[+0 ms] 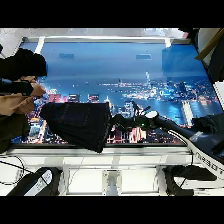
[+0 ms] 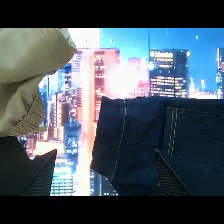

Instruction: Fold the clothes and pants, and hang the long-sleeved shirts on hangers.

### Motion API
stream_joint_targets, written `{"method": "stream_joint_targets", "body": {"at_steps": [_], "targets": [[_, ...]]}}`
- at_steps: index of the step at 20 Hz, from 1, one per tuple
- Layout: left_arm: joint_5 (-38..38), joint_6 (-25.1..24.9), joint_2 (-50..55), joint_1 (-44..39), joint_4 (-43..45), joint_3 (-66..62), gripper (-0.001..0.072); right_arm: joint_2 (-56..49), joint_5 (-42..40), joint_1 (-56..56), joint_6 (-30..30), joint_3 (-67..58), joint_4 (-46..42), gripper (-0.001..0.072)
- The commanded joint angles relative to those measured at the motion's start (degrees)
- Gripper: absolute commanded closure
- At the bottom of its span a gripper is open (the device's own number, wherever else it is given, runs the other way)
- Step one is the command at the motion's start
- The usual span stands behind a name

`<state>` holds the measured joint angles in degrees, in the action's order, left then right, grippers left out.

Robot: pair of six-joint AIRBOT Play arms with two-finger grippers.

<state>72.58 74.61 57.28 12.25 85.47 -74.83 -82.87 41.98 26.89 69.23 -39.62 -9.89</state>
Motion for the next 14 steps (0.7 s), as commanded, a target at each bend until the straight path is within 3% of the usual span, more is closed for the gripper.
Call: {"method": "stream_joint_targets", "body": {"at_steps": [1,6,14], "targets": [[0.2,0.2,-0.1,0.0,0.0,-0.1,0.0013,-3.9,1.0,0.6,-2.3,-2.8,0.8,0.0012],[0.3,0.2,-0.1,0.0,0.0,-0.1,0.0013,-4.3,0.6,0.6,1.0,-2.9,-4.5,0.0022],[0.4,0.2,-0.1,0.0,-0.2,-0.1,0.0013,-4.8,-3.6,6.3,2.3,-3.7,-3.5,0.0031]]}}
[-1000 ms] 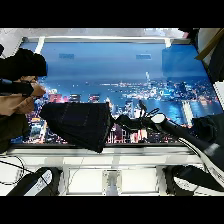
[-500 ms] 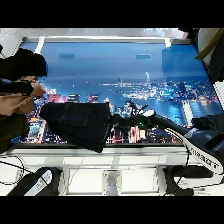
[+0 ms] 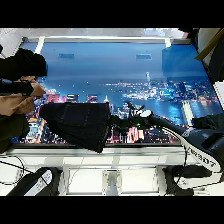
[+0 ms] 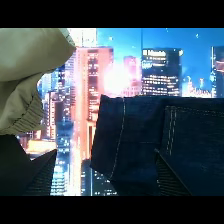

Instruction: Fold the clothes and pants, and hang the long-sleeved shirts on hangers.

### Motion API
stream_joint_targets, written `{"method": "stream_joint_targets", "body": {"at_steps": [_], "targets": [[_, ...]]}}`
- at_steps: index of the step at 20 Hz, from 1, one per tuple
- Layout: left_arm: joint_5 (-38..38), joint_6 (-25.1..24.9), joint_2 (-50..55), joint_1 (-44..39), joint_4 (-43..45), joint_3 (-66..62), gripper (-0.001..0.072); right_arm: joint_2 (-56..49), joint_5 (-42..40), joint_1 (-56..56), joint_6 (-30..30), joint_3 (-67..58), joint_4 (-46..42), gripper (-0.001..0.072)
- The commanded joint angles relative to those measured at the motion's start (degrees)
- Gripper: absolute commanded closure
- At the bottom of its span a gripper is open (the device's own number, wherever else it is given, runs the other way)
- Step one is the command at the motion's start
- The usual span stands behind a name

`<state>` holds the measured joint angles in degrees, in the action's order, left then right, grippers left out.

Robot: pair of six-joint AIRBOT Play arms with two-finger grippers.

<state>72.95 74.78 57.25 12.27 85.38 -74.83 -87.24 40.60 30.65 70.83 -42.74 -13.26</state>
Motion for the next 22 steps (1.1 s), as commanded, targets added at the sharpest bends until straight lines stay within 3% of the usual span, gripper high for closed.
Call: {"method": "stream_joint_targets", "body": {"at_steps": [1,5,7,8,9,10,14,16,19,22], "targets": [[0.0,0.0,0.0,0.0,-0.1,-0.1,0.0013,-1.2,-2.5,3.7,0.7,-1.6,0.0,0.0047],[0.0,0.0,0.0,0.0,-0.1,-0.1,0.0013,-6.0,-2.6,5.6,2.3,-7.6,0.0,0.0067],[0.0,0.0,0.0,0.0,-0.1,-0.1,0.0013,-7.6,-2.6,5.5,2.7,-10.1,-0.1,0.0223],[0.0,0.0,0.0,0.0,-0.1,-0.1,0.0013,-7.5,-3.1,5.4,2.6,-11.0,-0.1,0.038],[0.0,0.0,0.0,0.0,-0.1,-0.1,0.0013,-7.2,-2.6,4.9,2.6,-12.1,-0.9,0.0653],[0.0,0.0,0.0,0.0,-0.1,-0.1,0.0013,-6.6,-1.8,4.2,2.6,-13.1,-1.9,0.07],[0.0,0.0,0.0,0.0,-0.1,-0.1,0.0013,1.3,4.1,-2.3,2.9,-15.6,-11.3,0.0699],[0.0,0.0,0.0,0.0,-0.1,-0.1,0.0013,7.7,7.1,-8.4,7.4,-15.6,-19.6,0.0699],[0.0,0.0,0.0,0.0,-0.1,-0.1,0.0013,18.1,15.5,-21.0,14.3,-15.6,-33.1,0.0701],[0.0,0.0,0.0,0.0,-0.1,-0.1,0.0013,28.1,22.6,-37.8,15.7,-15.6,-38.4,0.0701]]}}
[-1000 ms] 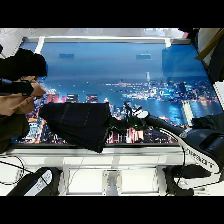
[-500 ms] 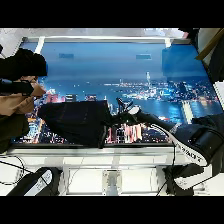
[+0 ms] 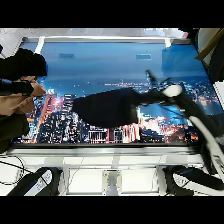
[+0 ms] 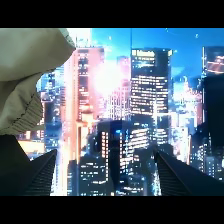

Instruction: Fold the clothes and pants, and hang the long-sleeved shirts on hangers.

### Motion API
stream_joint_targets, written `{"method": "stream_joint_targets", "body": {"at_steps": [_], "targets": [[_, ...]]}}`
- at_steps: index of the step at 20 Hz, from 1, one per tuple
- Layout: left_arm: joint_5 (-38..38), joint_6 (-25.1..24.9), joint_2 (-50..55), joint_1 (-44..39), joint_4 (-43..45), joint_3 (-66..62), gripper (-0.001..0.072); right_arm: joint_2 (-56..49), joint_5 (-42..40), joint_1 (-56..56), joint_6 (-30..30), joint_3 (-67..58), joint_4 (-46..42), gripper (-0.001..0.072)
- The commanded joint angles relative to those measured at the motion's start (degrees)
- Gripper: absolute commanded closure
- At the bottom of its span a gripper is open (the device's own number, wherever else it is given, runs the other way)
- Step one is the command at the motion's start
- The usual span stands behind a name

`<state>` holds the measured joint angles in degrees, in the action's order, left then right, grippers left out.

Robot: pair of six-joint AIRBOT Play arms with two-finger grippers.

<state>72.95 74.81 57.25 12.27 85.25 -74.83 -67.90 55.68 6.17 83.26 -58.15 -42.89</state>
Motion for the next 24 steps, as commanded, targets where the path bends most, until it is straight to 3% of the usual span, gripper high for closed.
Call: {"method": "stream_joint_targets", "body": {"at_steps": [1,7,12,15,18,21,22,24], "targets": [[0.0,0.0,0.0,0.0,0.0,-0.1,0.0013,11.6,8.5,-19.6,3.3,-0.2,-8.8,0.0702],[0.0,0.5,0.0,0.0,0.0,-0.1,0.0013,19.5,14.4,-62.5,2.1,-1.6,-8.8,0.0702],[0.0,2.8,0.0,0.0,0.0,-0.1,0.0013,19.5,17.7,-90.8,-5.2,-3.9,-8.8,0.0701],[0.0,4.8,0.0,0.0,0.0,-0.1,0.0013,17.4,19.4,-96.4,-5.7,-3.9,-14.5,0.0701],[0.0,5.8,0.0,0.0,0.0,-0.1,0.0013,12.2,23.9,-93.7,-6.0,-3.9,-23.9,0.0701],[0.0,8.0,0.0,0.0,-0.5,-0.1,0.0013,10.7,21.8,-93.0,-5.9,-3.9,-29.3,0.07],[0.0,8.0,0.0,0.0,-1.1,-0.1,0.0013,10.8,20.7,-93.0,-5.3,-3.9,-31.5,0.0652],[0.0,8.0,0.0,0.0,-3.0,-0.1,0.0013,10.8,19.9,-93.0,-3.1,-3.9,-35.2,0.0246]]}}
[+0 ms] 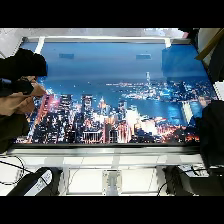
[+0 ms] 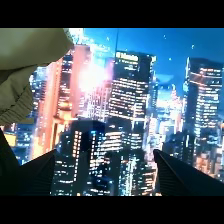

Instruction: Fold the clothes and pants, and hang the long-sleeved shirts on hangers.

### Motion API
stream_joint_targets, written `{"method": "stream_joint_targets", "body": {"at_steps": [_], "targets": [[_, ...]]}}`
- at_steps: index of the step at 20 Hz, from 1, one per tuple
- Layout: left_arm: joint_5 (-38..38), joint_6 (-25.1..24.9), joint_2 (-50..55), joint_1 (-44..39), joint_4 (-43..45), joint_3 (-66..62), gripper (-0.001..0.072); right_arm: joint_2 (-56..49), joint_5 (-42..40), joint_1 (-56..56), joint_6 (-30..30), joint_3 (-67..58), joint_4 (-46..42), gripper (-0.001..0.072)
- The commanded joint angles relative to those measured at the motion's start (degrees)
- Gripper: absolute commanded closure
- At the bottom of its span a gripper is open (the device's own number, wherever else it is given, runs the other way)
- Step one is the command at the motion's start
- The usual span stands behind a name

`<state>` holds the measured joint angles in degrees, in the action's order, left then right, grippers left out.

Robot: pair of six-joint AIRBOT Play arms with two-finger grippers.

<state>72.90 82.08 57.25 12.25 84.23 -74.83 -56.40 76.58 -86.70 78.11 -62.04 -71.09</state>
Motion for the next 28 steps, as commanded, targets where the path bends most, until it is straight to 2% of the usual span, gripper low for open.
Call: {"method": "stream_joint_targets", "body": {"at_steps": [1,3,5,7,9,10,12,13,14,15,18,19,28], "targets": [[0.0,0.7,0.0,0.0,-2.6,-0.1,0.0013,-0.7,-0.8,-0.1,3.0,-0.5,-8.3,0.0221],[0.0,0.7,0.0,0.0,-2.8,-0.1,0.0013,-0.7,0.0,-0.1,6.3,-3.4,-8.8,0.0221],[0.0,0.7,0.0,0.0,-2.8,-0.1,0.0013,-0.7,0.8,-0.1,10.1,-8.8,-5.2,0.0223],[0.0,0.7,0.0,0.0,-2.8,-0.1,0.0013,-0.7,0.7,0.0,11.2,-13.4,7.0,0.0227],[0.0,0.7,0.0,0.0,-2.8,-0.1,0.0013,0.1,0.3,0.6,11.0,-14.8,23.4,0.0295],[0.0,0.7,0.0,0.0,-2.8,-0.1,0.0014,0.8,0.3,1.8,10.8,-14.8,28.2,0.0307],[0.0,0.7,0.0,0.0,-2.8,-0.1,0.0013,2.3,1.6,5.0,10.8,-15.0,30.3,0.0308],[0.3,0.7,0.0,0.0,-2.8,-0.1,0.0013,3.0,3.8,6.1,10.8,-15.2,30.3,0.0343],[1.6,0.7,0.0,0.0,-2.8,-0.1,0.0013,3.5,6.5,6.5,10.8,-15.5,30.3,0.0573],[3.0,0.7,0.0,0.0,-2.8,-0.1,0.0013,4.0,8.6,6.5,10.8,-15.7,30.2,0.0688],[3.2,0.7,0.0,0.0,-2.8,-0.1,0.0013,5.3,10.8,6.5,11.3,-16.4,30.4,0.0699],[3.2,0.7,0.0,0.0,-2.8,-0.1,0.0013,5.9,11.3,6.5,13.5,-16.5,31.1,0.0699],[3.2,0.7,0.0,0.0,-2.8,-0.1,0.0013,11.3,10.8,6.6,13.6,-16.6,30.2,0.0699]]}}
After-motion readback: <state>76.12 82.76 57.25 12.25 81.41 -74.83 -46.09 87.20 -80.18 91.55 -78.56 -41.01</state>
